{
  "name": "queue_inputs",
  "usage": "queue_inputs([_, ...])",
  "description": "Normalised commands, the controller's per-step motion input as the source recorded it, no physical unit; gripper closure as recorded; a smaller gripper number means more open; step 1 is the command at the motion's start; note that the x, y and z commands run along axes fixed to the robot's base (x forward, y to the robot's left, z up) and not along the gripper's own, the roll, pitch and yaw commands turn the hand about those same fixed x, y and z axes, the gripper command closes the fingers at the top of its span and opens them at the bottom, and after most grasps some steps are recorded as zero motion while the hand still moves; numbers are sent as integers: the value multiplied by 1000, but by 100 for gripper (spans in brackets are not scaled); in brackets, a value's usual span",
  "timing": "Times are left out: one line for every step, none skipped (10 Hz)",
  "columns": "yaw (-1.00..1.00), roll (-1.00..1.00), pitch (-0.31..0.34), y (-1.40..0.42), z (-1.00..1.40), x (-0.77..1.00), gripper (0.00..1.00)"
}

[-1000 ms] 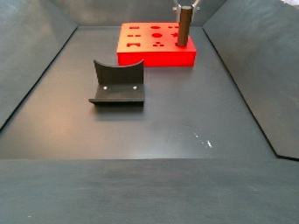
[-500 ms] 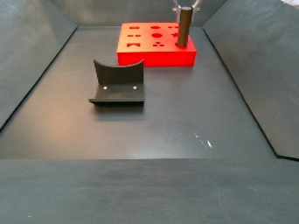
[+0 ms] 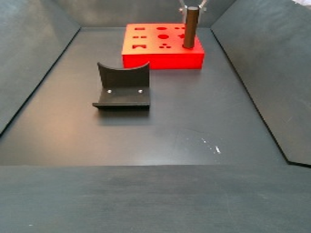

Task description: Insert the hexagon object.

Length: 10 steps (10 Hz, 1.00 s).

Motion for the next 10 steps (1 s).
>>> queue_inputs([43,146,-30,54,-234,263,100])
queue_inputs([106,133,-24,66,-251,334,100])
queue_inputs([83,74,-57,0,-357,186,100])
queue_inputs([103,0,-161,0,-494,160,100])
queue_inputs([83,0,-260,0,-554,69,100])
queue_inputs([114,0,-349,0,-517,86,100])
queue_inputs([89,0,-353,0,-500,51,100])
queue_inputs([89,21,-319,0,-511,20,100])
queue_inputs([14,79,-99,0,-260,3,100])
queue_inputs([0,263,163,-54,-143,214,100])
